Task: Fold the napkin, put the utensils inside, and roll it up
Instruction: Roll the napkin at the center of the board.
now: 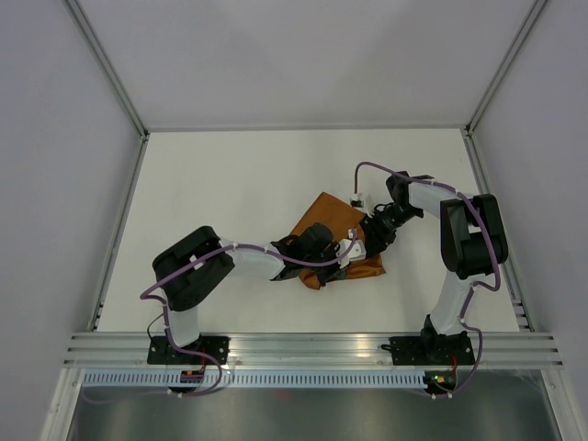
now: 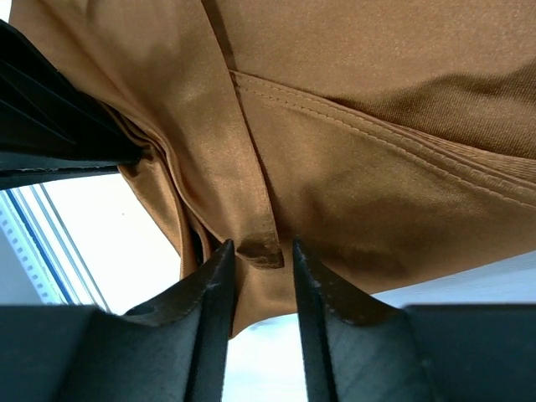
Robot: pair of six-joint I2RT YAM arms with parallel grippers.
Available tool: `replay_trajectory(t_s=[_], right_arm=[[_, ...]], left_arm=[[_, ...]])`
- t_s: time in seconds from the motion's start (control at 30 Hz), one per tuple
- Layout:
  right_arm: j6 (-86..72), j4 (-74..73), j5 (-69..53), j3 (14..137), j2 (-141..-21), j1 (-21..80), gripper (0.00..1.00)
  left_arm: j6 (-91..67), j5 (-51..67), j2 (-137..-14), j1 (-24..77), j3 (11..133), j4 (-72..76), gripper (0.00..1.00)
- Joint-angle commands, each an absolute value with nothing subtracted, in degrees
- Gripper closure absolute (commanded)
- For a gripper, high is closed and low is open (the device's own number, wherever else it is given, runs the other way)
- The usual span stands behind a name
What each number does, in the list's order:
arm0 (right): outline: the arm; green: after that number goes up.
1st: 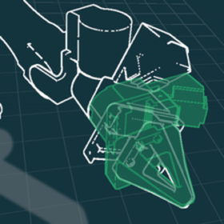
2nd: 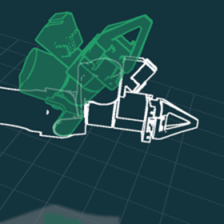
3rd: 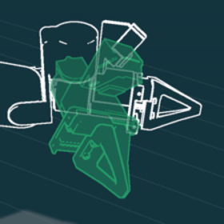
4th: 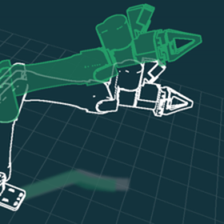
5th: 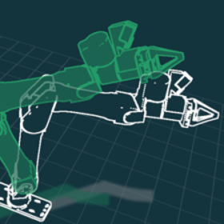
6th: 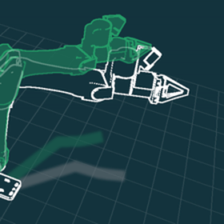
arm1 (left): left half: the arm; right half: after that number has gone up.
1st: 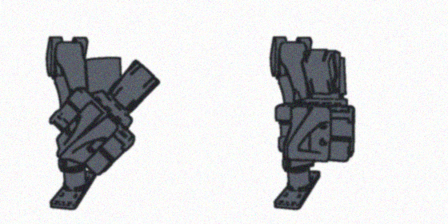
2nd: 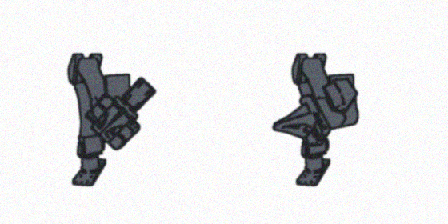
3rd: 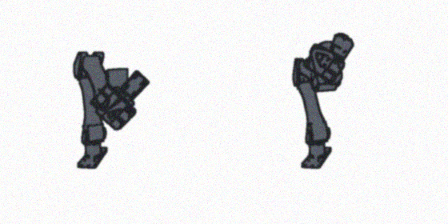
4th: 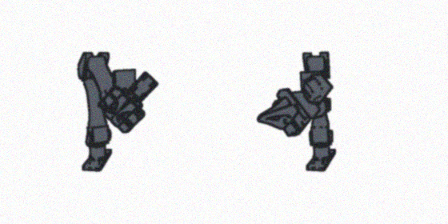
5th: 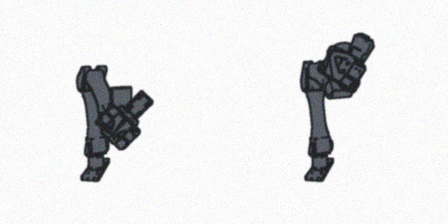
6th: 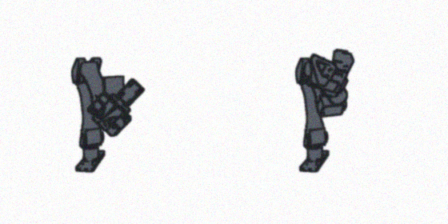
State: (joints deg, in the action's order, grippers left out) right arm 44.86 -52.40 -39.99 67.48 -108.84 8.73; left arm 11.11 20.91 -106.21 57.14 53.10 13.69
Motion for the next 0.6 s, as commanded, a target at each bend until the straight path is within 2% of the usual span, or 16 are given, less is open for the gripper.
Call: replay_trajectory(t_s=[0.0, 0.03, 0.07, 0.17, 0.2, 0.57], right_arm=[[45.79, -53.52, -40.87, 68.38, -109.07, 9.05, 0.61], [45.88, -53.53, -40.78, 68.38, -109.16, 9.14, 0.64], [45.88, -53.70, -40.61, 68.20, -109.25, 9.05, 0.71], [45.97, -53.35, -39.29, 67.68, -108.90, 9.14, 0.84], [46.05, -53.26, -38.94, 67.15, -108.81, 9.05, 0.86], [47.81, -54.49, -33.84, 65.92, -107.49, 7.65, 0.91]], left_arm=[[9.32, 20.04, -106.08, 57.57, 54.40, 12.92, 0.98], [9.23, 19.95, -106.08, 57.57, 54.40, 12.92, 0.98], [9.32, 19.86, -106.17, 57.57, 54.40, 12.92, 0.98], [9.23, 19.51, -105.91, 57.57, 54.32, 12.92, 0.98], [9.23, 19.42, -105.91, 57.57, 54.14, 12.92, 0.98], [7.74, 18.63, -105.21, 57.13, 53.00, 14.41, 0.98]])
